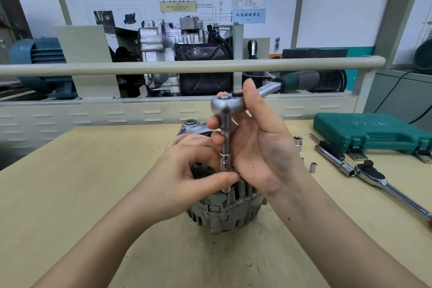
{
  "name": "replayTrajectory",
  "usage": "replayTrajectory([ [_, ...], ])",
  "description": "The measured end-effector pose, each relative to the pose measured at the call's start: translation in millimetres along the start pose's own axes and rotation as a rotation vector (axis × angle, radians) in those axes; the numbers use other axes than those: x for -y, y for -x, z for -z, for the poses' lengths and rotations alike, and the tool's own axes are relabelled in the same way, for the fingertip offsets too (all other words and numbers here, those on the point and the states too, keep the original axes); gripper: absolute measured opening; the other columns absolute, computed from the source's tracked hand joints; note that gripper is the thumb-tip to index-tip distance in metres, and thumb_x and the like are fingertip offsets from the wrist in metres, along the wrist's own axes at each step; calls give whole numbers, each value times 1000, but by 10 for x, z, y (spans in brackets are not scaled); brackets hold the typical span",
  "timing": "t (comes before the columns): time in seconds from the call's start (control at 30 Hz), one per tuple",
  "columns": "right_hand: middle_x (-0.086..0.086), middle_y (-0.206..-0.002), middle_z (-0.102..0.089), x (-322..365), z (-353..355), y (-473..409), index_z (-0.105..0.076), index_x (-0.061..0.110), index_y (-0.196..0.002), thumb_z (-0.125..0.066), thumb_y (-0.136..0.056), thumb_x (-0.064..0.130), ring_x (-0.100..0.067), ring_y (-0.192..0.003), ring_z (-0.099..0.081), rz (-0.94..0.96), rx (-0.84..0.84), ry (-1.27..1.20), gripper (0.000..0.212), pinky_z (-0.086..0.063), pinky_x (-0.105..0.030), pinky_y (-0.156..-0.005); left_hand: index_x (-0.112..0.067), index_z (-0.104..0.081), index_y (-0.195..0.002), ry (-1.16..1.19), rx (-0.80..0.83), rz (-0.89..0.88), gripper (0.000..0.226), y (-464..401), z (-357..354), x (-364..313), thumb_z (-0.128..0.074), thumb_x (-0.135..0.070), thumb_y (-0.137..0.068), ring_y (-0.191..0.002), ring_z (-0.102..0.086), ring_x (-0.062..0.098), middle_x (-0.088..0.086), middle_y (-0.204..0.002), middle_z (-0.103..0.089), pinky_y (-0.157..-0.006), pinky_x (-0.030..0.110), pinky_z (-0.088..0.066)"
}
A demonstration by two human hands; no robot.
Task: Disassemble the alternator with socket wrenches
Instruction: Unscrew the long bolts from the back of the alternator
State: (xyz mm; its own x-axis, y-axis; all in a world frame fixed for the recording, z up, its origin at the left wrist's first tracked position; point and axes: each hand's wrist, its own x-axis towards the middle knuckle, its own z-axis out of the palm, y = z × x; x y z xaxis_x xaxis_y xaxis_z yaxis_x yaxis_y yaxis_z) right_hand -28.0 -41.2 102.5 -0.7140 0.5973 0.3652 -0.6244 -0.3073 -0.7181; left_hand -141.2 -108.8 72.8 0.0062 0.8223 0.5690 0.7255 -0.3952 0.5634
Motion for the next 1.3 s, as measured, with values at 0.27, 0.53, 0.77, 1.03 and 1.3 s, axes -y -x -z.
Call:
replayTrajectory([
  [0.27,2,-62,-66,-28,-5,-26,-68,11,-78,-48,-72,43,-6,-40,-53,-39,-13,-41,38,-41,-15,-38,1,-66,-61,32,128,-14,36,-6,32,-35,-68,-32,-74,-86,-51,4,0,-76,-55,-78,14,-39],
  [0.53,0,-63,-64,-32,3,-10,-46,10,-95,-54,-69,41,-11,-51,-58,9,32,-40,41,-44,-18,-45,-16,-60,-57,-28,9,16,37,6,0,22,-60,-52,-64,-100,-49,0,-8,-80,-59,-99,53,-32],
  [0.77,1,-64,-67,-23,-19,-24,-60,13,-80,-49,-72,41,-8,-42,-54,-42,-1,-93,32,-41,-15,-38,1,-63,-59,23,115,-36,45,-14,23,-18,-61,-42,-73,-83,-47,5,-2,-70,-49,-78,18,-36],
  [1.03,2,-62,-63,-31,-17,7,-51,9,-79,-51,-73,41,-9,-49,-56,26,70,-18,32,-43,-17,-45,-28,-52,-50,-41,23,36,30,9,-1,29,-58,-54,-63,-102,-46,-2,-26,-91,-55,-101,45,-32],
  [1.3,4,-62,-65,0,-32,-7,-55,12,-89,-42,-76,41,-5,-38,-50,-59,51,-119,34,-38,-14,-37,-28,-50,-49,-8,87,18,31,-6,-4,22,-58,-52,-67,-88,-47,4,-10,-82,-52,-85,26,-33],
])
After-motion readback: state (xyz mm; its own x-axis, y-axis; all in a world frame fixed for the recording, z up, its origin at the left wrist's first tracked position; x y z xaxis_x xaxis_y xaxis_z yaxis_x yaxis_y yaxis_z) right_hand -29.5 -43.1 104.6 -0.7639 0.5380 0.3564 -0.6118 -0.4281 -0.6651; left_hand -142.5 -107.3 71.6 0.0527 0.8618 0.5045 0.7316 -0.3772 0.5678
